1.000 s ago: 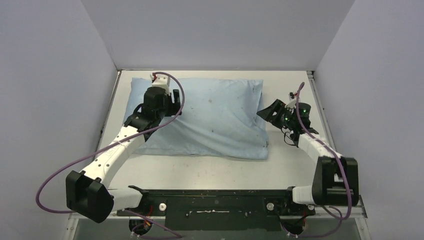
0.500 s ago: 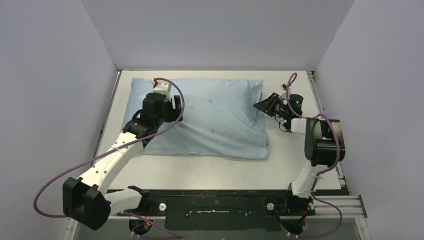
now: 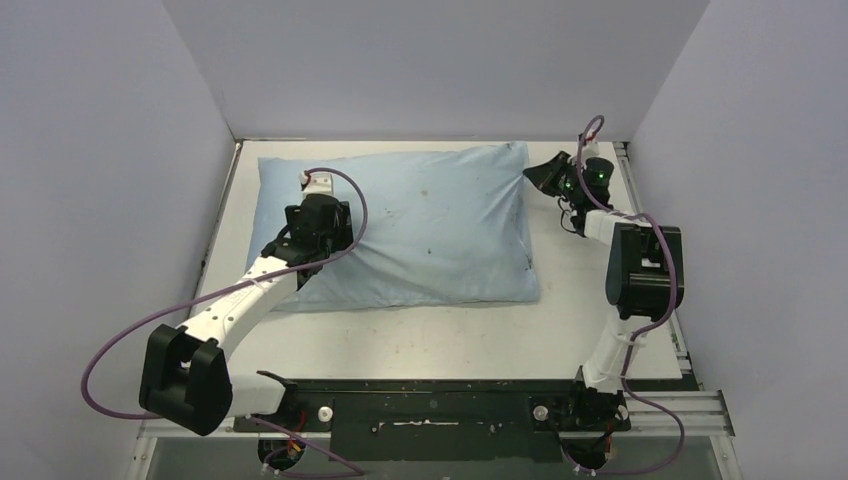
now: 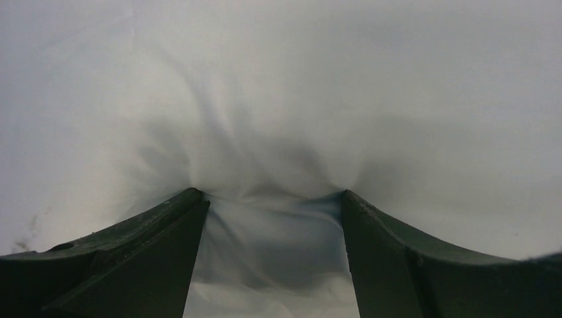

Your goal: Put the pillow into the pillowcase

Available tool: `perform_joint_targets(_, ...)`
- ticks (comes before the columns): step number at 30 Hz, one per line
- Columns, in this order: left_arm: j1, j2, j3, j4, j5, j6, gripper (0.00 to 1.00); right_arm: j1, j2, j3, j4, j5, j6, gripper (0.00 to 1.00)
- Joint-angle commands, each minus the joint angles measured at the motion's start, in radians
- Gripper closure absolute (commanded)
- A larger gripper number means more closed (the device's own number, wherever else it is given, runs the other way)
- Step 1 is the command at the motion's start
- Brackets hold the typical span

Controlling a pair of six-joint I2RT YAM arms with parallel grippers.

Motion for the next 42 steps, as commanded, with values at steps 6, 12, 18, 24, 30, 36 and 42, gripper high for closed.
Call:
perform_joint_targets(6, 0.088, 0.011, -0.014, -0.026, -0.069, -0.022, 0.27, -0.03, 0.184, 0.03, -0.004, 0.13, -0.055, 1.0)
perform_joint_targets(12, 0.089, -0.067, 0.035, -0.017, -0.011, 0.005, 0.27, -0.031, 0.211, 0.108, -0.049, 0.132, -0.08, 1.0)
perform_joint_targets(18, 0.087, -0.113, 0.168, -0.093, 0.057, 0.031, 0.26, -0.033, 0.14, 0.155, -0.198, 0.146, -0.056, 0.83)
perform_joint_targets(24, 0.084, -0.154, 0.236, -0.089, 0.236, 0.021, 0.19, 0.01, -0.067, 0.212, -0.599, 0.228, -0.129, 0.39)
perform_joint_targets(30, 0.078, -0.203, 0.234, -0.052, 0.36, -0.03, 0.03, 0.135, -0.323, 0.136, -0.807, 0.302, -0.201, 0.01)
perform_joint_targets(36, 0.076, -0.26, 0.261, -0.016, 0.486, -0.053, 0.03, 0.276, -0.595, 0.097, -0.982, 0.454, -0.203, 0.0)
perform_joint_targets(42, 0.071, -0.347, 0.241, 0.004, 0.535, -0.069, 0.03, 0.322, -0.879, -0.016, -0.989, 0.493, -0.141, 0.0)
